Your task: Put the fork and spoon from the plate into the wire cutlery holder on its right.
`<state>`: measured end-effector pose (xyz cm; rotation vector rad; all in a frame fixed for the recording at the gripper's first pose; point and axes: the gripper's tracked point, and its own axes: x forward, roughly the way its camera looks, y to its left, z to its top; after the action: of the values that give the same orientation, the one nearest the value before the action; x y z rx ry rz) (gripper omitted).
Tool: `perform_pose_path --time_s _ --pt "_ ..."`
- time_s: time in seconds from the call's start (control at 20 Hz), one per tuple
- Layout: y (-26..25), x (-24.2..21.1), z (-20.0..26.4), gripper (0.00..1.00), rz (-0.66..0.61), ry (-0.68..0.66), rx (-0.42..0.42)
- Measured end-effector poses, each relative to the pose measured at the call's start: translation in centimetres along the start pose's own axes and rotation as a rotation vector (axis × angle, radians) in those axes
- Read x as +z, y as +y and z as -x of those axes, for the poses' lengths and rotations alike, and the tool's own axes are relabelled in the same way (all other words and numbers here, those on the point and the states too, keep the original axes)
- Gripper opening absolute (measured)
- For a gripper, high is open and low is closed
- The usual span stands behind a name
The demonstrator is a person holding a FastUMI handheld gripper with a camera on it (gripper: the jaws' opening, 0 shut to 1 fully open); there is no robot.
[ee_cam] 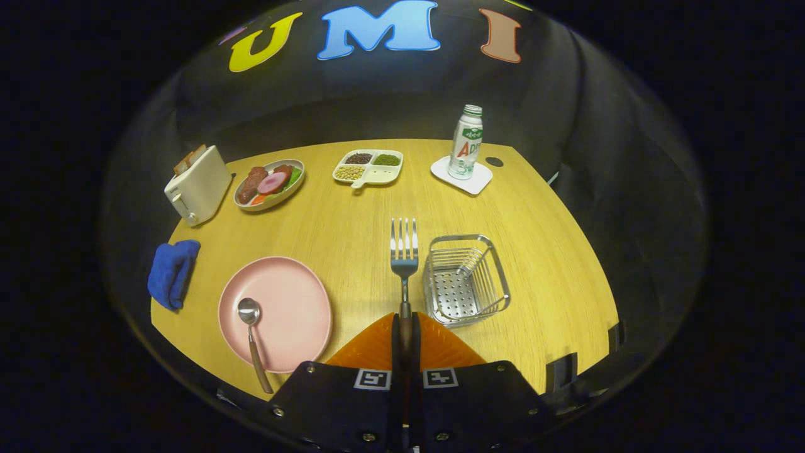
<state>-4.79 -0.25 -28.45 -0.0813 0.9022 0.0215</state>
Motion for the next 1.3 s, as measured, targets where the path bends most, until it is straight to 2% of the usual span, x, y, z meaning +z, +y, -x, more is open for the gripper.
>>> perform_pose_path --time_s 0.25,0.55,0.75,0.85,0.9,1.05,1.3 --pt "-3.3 -0.7 0.1 0.04 -0.032 0.035 -0.055" --pt "-4.0 -1.2 -0.6 0.04 -0.024 0.09 -0.057" --pt "-4.2 0.0 -0.5 0.11 -0.016 0.056 -0.064" --pt "-4.4 0.9 -0.3 0.19 -0.001 0.03 -0.077" --pt "-4.7 1.2 -0.2 0.38 0.005 0.021 -0.087" --pt "-5.0 1.6 0.0 0.45 0.005 0.008 -0.096" --pt "-5.1 1.7 0.5 0.45 -0.004 -0.004 -0.1"
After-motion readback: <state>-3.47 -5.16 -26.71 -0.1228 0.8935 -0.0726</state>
